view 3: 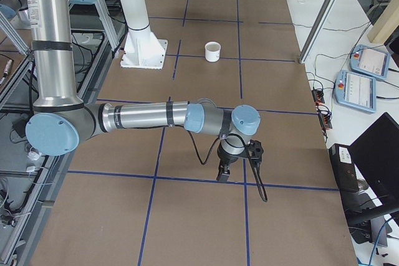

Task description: Flip mug

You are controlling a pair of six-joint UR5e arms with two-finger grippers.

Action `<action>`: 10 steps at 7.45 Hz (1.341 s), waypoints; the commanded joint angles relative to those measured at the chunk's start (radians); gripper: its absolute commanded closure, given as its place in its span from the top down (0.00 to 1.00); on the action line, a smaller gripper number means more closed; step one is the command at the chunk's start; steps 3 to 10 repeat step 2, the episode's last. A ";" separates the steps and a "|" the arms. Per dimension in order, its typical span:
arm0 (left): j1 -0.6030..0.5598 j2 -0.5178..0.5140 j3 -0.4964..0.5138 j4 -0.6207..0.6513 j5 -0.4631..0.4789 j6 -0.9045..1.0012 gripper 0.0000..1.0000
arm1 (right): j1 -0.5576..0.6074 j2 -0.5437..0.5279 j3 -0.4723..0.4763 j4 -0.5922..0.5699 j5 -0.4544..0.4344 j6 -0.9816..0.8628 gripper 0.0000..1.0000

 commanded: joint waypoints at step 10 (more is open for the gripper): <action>0.000 0.001 0.002 0.000 0.000 -0.003 1.00 | 0.000 0.000 0.000 0.000 0.000 0.001 1.00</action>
